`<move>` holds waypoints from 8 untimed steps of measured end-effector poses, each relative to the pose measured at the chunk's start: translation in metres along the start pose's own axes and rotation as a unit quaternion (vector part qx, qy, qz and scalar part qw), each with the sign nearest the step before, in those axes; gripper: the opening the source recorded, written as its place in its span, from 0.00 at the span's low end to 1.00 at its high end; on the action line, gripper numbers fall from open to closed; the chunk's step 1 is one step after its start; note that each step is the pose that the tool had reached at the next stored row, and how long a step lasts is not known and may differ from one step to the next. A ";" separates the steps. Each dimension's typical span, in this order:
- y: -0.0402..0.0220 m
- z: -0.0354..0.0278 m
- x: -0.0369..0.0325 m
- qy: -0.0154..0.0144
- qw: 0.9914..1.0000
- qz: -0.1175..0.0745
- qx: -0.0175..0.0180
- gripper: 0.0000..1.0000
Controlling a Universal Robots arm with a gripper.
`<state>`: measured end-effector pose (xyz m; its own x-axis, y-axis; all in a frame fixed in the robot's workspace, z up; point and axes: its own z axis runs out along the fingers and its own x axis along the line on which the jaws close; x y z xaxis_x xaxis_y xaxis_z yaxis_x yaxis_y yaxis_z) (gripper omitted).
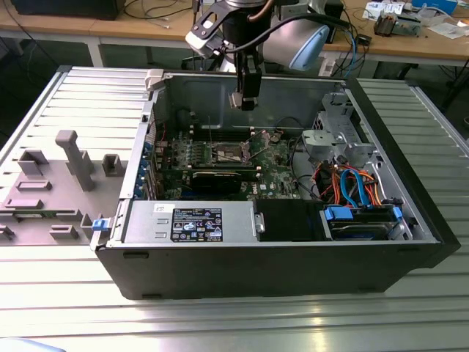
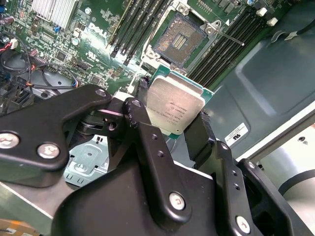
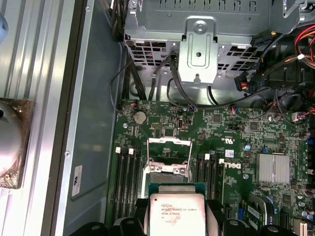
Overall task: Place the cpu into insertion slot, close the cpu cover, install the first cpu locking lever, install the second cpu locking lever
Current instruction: 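Place the cpu into insertion slot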
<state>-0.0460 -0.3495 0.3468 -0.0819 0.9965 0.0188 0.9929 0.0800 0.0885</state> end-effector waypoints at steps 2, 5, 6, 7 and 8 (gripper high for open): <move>0.0000 0.0002 0.0000 0.000 1.000 0.000 0.000 0.55; 0.0000 0.0005 0.0000 0.000 1.000 0.000 0.000 0.55; -0.0001 0.0007 0.0000 0.000 1.000 0.000 0.000 0.55; -0.0001 0.0010 0.0000 0.000 1.000 0.000 0.000 0.55; -0.0002 0.0014 0.0000 0.000 1.000 0.000 0.000 0.55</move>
<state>-0.0461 -0.3495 0.3454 -0.0819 0.9965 0.0190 0.9928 0.0799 0.0887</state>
